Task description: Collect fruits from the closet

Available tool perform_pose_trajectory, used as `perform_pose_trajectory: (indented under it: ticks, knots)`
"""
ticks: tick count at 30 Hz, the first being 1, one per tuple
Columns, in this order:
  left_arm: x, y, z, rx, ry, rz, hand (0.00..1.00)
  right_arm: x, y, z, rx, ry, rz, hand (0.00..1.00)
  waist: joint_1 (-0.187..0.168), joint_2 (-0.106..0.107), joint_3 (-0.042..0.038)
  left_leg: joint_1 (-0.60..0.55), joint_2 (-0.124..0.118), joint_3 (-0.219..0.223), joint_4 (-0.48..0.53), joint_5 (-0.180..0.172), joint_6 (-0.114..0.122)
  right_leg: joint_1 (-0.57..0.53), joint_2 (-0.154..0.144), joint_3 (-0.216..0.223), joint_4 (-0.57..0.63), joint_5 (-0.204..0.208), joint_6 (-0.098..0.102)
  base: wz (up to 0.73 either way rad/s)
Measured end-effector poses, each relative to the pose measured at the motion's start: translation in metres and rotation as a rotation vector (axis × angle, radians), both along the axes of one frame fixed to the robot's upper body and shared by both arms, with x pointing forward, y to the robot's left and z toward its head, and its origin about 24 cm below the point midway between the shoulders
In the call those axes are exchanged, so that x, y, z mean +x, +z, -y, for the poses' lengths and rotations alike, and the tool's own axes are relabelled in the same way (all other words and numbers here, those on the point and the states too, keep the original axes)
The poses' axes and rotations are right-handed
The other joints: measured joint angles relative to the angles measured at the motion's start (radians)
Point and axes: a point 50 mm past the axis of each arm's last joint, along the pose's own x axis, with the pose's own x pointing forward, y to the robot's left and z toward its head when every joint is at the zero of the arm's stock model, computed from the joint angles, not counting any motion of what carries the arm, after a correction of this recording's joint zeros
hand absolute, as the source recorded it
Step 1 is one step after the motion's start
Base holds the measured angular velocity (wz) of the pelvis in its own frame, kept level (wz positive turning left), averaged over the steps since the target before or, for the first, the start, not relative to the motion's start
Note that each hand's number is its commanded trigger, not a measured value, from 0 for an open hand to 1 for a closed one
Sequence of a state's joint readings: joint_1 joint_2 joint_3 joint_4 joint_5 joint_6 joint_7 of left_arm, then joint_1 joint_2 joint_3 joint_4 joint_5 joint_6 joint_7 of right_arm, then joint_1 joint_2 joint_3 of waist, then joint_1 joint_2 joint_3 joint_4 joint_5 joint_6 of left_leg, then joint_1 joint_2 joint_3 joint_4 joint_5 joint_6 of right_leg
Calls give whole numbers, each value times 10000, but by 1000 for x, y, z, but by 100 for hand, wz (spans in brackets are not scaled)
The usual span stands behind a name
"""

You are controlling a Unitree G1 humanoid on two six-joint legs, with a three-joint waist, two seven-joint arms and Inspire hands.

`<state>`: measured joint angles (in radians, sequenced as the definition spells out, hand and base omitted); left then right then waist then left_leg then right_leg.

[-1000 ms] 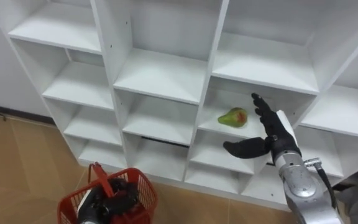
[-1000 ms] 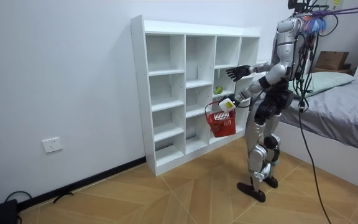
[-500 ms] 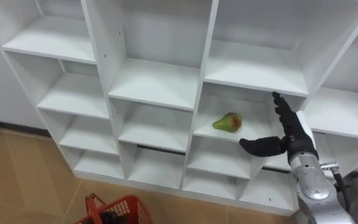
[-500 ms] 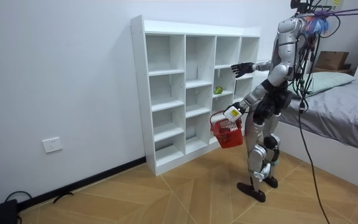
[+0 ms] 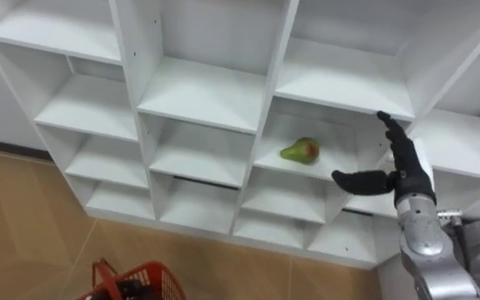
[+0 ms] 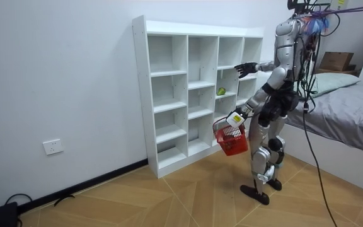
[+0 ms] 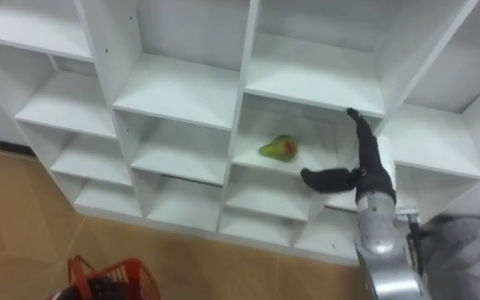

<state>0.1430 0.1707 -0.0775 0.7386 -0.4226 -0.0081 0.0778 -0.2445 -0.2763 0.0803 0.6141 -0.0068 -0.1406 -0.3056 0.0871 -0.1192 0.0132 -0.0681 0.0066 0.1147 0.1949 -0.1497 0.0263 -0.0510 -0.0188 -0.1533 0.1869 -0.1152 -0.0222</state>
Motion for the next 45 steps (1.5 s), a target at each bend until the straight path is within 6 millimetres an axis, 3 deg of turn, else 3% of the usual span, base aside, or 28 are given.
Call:
perform_pose_trajectory:
  ticks: [1, 4, 6, 11, 16, 19, 32, 45]
  knots:
    - [7, 1, 1, 26, -96, 107, 100, 9, 4, 1, -1, -45, 13, 0, 15, -6, 48, -148, 45, 63, 99, 3, 2, -115, 42, 86, -11, 83, -19, -14]
    - [15, 3, 0, 85, -167, 216, 100, 18, 3, 1, -77, -13, -287, 0, 92, -83, 46, -446, 71, 112, 133, 90, -9, -435, 55, 132, -13, 110, -37, -5]
    - [19, 3, 2, 67, -321, 223, 100, 19, -3, 1, -167, 75, -803, 0, 326, -140, 19, -686, 102, 118, 221, 115, -17, -688, 77, 137, -5, 137, -29, 0]
    - [26, 4, 3, -51, -221, 335, 100, 26, -5, 1, -343, 15, -1322, 0, 803, -235, 156, -1540, 169, 40, 386, 312, -32, -1453, 46, -66, 62, 349, -189, 6]
    - [35, 5, 3, 68, -200, 411, 100, 45, 12, 0, -438, -24, -997, 0, 816, -348, 286, -1865, 168, -226, 418, 320, -68, -1612, 73, -319, -5, 347, -206, 16]
    - [44, 8, 3, 136, -203, 563, 100, 47, 14, 0, -465, -42, -947, 0, 829, -381, 330, -1974, 152, -377, 419, 314, -69, -1639, 82, -436, -25, 343, -200, 14]
    - [48, 8, 5, -18, -59, 609, 100, 46, 7, -17, -1184, 960, -1321, 0, 909, -373, 352, -2089, 171, -355, 427, 291, -47, -1777, 67, -419, -16, 338, -190, 0]
    - [46, 5, 13, -52, -477, 445, 100, 47, 8, -17, -1506, 1081, -1291, 0, 1037, -372, 323, -2056, 170, -344, 481, 299, -46, -1739, 56, -419, 29, 338, -191, 0]
